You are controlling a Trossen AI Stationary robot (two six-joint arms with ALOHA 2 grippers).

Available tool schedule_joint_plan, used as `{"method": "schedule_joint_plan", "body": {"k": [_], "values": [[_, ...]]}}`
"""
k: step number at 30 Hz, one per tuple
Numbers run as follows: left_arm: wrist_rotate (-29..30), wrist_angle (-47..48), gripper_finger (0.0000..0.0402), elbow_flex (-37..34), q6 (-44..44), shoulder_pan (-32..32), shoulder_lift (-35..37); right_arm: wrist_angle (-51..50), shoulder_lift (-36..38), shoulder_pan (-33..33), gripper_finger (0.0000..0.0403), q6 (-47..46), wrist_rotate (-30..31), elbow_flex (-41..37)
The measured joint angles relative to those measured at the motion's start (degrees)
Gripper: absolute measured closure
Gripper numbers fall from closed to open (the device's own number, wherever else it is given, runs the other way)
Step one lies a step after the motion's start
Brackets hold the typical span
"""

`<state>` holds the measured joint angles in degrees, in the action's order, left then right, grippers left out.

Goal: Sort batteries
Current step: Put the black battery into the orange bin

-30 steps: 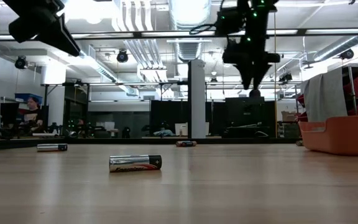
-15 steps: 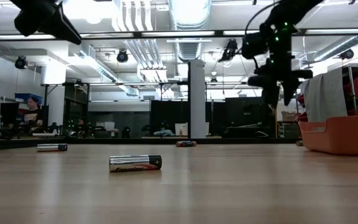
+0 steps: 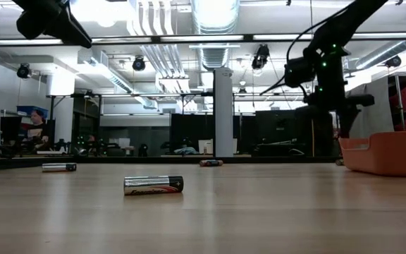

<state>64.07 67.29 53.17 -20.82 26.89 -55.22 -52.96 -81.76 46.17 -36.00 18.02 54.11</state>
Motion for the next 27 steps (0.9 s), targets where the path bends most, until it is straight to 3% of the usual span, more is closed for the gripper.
{"method": "schedule_joint_plan", "body": {"k": [13,27], "values": [[0.0,-0.4,0.0323,0.0,0.4,0.0,0.0,7.5,-0.1,0.0,0.0211,-0.9,0.0,-5.4],[0.1,-0.5,0.0323,0.0,0.4,0.0,0.0,9.9,-0.2,-0.1,0.0211,-0.9,-1.4,-5.7]]}}
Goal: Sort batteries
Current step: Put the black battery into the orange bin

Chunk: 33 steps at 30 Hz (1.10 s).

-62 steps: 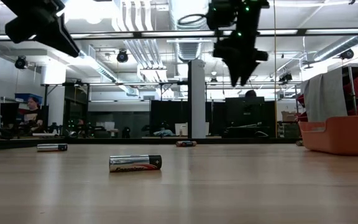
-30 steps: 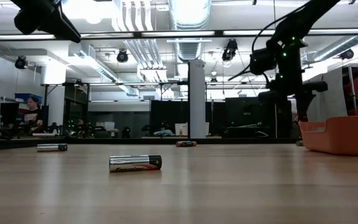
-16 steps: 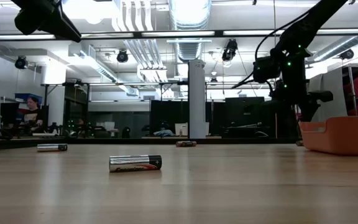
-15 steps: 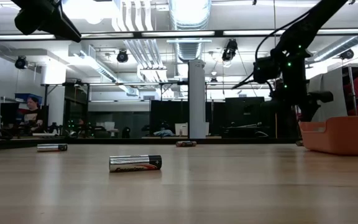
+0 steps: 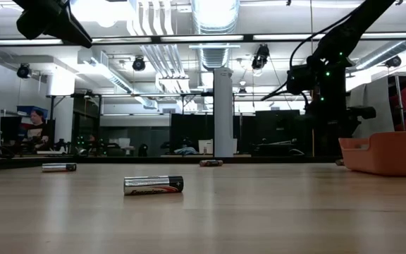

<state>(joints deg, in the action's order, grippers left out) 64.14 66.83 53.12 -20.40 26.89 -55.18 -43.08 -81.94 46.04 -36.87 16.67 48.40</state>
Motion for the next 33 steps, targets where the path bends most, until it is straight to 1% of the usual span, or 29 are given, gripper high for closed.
{"method": "schedule_joint_plan", "body": {"k": [8,12,22,33], "values": [[0.0,0.0,0.0323,0.0,0.0,0.0,0.0,3.6,-2.3,0.0,0.0211,0.2,0.9,-0.3],[0.0,0.0,0.0323,0.0,0.0,0.0,0.0,3.6,-4.0,0.0,0.0211,-0.7,2.6,-0.3],[0.0,0.0,0.0323,0.0,0.0,0.0,0.0,4.0,-7.4,0.0,0.0211,-1.1,3.6,-0.3],[0.0,0.0,0.0323,0.0,0.3,0.0,0.0,4.7,-8.5,0.0,0.0211,-0.8,3.9,-0.3]]}}
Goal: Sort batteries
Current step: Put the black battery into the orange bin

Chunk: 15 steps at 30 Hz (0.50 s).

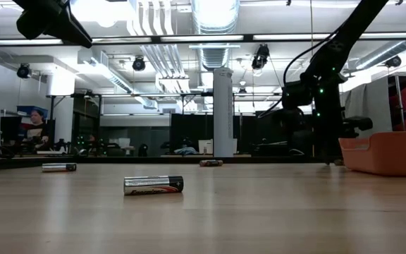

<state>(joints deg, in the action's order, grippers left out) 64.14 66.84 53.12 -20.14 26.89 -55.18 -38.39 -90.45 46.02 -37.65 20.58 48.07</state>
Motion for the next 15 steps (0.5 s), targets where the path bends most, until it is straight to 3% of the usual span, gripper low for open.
{"method": "schedule_joint_plan", "body": {"k": [15], "values": [[0.0,0.0,0.0323,0.0,0.0,0.0,0.0,2.3,0.0,0.1,0.0220,-1.8,0.4,0.1]]}}
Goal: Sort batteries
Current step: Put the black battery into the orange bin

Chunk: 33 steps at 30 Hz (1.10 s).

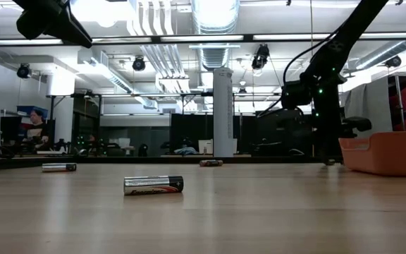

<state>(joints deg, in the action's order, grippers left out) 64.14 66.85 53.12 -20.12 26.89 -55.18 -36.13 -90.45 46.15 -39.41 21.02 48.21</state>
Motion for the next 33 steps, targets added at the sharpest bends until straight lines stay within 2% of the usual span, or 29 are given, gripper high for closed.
{"method": "schedule_joint_plan", "body": {"k": [4,20,26,33], "values": [[0.0,0.0,0.0323,0.0,0.0,0.0,0.0,2.6,0.0,0.0,0.0232,-1.3,-0.5,0.7],[0.0,0.0,0.0323,0.0,0.0,0.0,0.0,2.2,-0.3,2.3,0.0296,-4.1,-2.0,2.5],[0.0,0.0,0.0323,0.0,0.0,0.0,0.0,2.2,-2.3,2.9,0.0297,-4.1,-4.2,2.4],[0.0,0.0,0.0323,0.0,0.0,0.0,0.0,2.3,-4.9,3.0,0.0272,-3.4,-4.1,2.6]]}}
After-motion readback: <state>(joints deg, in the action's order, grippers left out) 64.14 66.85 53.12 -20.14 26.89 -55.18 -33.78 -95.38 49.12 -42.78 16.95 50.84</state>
